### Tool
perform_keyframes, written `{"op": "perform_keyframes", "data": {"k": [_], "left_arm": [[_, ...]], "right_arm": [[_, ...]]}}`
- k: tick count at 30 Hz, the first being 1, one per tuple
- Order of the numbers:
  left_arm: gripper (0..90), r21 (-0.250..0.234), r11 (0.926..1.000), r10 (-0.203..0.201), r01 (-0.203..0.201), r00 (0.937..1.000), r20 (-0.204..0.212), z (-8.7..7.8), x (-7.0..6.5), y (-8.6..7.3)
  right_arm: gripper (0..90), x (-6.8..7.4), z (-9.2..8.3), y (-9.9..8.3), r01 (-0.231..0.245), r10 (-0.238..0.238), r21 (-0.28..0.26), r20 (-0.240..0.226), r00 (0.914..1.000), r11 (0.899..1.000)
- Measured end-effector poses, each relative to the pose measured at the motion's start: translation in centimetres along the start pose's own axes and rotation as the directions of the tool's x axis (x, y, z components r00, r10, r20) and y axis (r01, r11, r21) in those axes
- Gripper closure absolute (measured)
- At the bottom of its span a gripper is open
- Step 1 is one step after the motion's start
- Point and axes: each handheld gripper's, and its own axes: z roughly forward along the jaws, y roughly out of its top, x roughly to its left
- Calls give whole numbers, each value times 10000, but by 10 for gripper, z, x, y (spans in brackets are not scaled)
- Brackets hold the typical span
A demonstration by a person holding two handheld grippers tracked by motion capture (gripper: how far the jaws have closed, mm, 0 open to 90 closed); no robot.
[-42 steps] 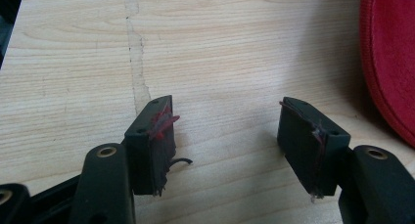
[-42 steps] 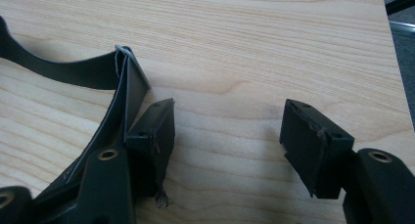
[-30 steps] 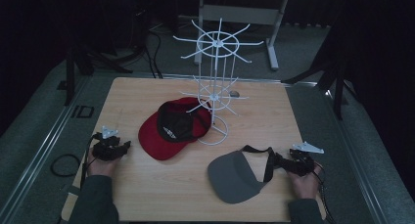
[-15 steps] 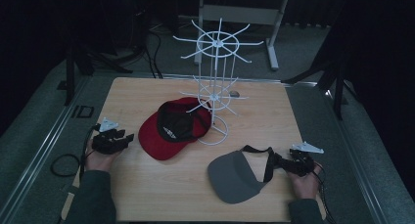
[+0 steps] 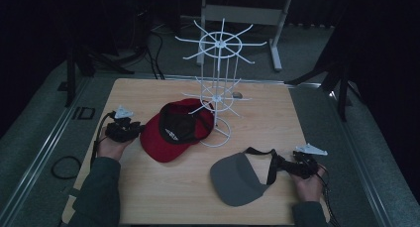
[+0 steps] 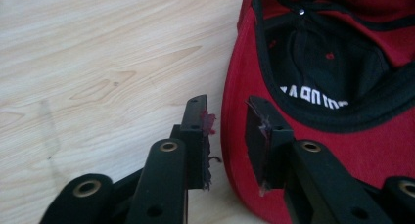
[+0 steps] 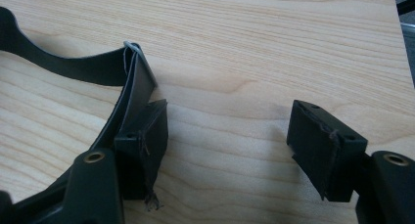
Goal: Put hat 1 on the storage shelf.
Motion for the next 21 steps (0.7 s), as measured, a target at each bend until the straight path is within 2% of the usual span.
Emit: {"op": "perform_keyframes", "data": {"k": [4,10,13,16,18,20,21], "left_arm": [[751,59,10000,-81,80,9999,113,7,1,6],[709,275,9994,-236,230,9994,242,15,4,8],[670,355,9978,-578,560,9969,528,18,7,8],[703,505,9968,-659,622,9950,744,21,8,7],[757,540,9967,-655,612,9944,824,21,8,6],[782,391,9968,-730,699,9936,864,20,9,4],[793,264,9959,-884,864,9921,895,19,9,3]], "right_arm": [[313,0,0,0,8,-8,-1,-6,10000,10000],[312,0,0,0,10,-10,2,-8,10000,10000],[312,0,0,0,10,-10,2,-6,10000,10000],[312,0,0,0,9,-9,3,-7,10000,10000],[312,0,0,0,10,-10,3,-7,10000,10000],[311,0,0,0,9,-9,3,-8,10000,10000],[310,0,0,0,11,-11,3,-11,10000,10000]]}}
